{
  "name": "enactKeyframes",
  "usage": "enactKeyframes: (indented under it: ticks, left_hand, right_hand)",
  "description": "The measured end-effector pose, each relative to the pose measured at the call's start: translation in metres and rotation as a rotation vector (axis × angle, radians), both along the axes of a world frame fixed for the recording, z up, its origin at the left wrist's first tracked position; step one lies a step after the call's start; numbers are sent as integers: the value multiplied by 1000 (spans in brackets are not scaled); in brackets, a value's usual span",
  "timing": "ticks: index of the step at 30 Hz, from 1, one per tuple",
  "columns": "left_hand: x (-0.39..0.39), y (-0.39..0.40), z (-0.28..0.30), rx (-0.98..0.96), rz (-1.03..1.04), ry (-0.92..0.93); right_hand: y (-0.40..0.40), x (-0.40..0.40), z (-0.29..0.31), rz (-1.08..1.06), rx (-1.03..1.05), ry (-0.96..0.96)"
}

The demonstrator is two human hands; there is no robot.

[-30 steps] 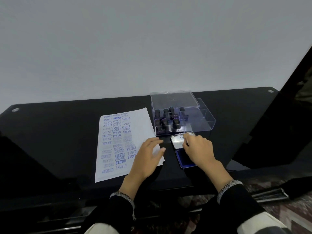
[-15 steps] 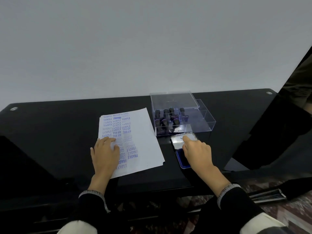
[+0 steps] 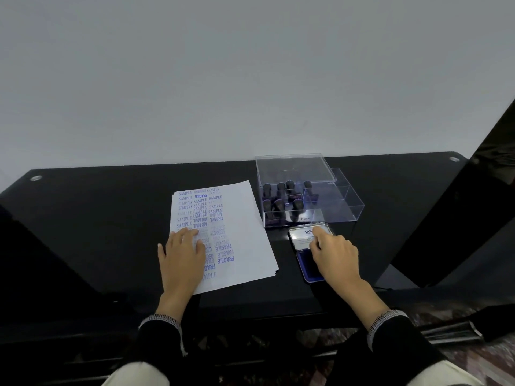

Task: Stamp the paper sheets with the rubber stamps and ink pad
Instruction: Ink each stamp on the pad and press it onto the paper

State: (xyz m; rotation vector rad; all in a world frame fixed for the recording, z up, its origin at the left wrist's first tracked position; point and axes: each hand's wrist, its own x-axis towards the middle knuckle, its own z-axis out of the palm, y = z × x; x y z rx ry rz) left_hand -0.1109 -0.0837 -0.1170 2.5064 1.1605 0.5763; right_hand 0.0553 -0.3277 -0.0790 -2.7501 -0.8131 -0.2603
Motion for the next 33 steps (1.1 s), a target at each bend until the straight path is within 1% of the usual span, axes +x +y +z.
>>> enactKeyframes:
  ticks: [6,13,18,23,26,31,33]
  left_hand:
    - [0,0,0,1,-3,18]
    - [0,0,-1,8,-7,16]
    - [0,2,-1,14,-4,25]
    - [1,2,-2,13,-5,0]
    - [1,1,-2,23,-3,-23]
    - [1,2,-2,22,-3,-19]
    - [0,3,-3,19,-4,-17]
  right_hand:
    - [1,4,5,27,-29,25]
    - [1,-1,1,27,-84,-26]
    - [-3,4,1,48,3,31]
    - [-6,7,2,75,12,64]
    - [-7,8,10,108,23,141]
    - [-15,8,20,152,93,354]
    - [-20,9,19,165,162,418]
